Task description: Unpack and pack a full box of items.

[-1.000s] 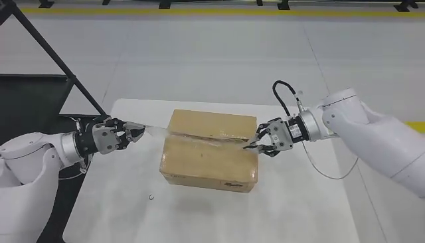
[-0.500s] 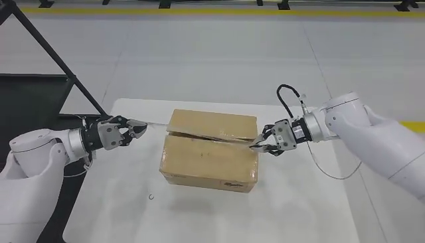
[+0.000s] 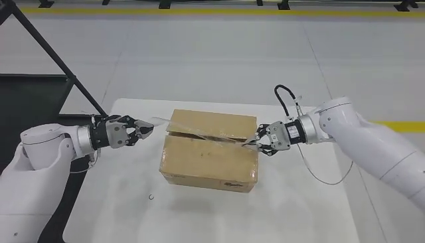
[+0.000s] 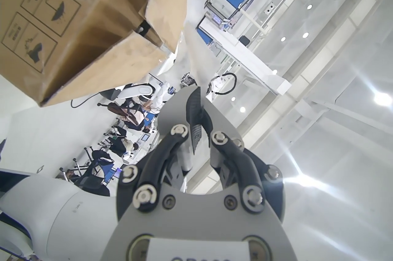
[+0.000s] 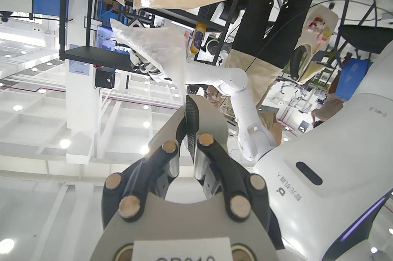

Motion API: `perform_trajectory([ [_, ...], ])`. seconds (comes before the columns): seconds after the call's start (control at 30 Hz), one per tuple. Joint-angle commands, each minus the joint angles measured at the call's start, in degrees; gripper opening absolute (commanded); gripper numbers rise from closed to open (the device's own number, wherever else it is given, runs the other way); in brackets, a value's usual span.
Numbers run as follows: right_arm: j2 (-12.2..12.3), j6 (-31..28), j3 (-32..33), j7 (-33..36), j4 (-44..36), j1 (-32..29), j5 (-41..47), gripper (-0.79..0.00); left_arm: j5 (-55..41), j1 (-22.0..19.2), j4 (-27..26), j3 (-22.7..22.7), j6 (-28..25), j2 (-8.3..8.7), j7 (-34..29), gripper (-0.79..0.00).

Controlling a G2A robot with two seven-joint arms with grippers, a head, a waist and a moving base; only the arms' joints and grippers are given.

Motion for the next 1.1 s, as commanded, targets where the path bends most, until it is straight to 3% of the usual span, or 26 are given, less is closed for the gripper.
perform_trajectory([
  [0.0,-0.2,0.0,0.0,0.0,0.6,-0.3,1.1,-0.785,-0.1,-0.4,0.1,0.5,-0.1,0.1,0.0,-0.785],
  [0.27,-0.4,0.0,0.0,0.0,1.4,-0.4,-1.1,-0.785,-3.1,-1.0,0.0,2.7,-0.2,0.99,-0.2,-0.785],
  [1.07,-0.3,0.0,0.0,0.0,2.8,0.3,-3.4,-0.785,-7.3,-0.8,0.0,3.5,0.1,1.13,0.1,-0.785],
])
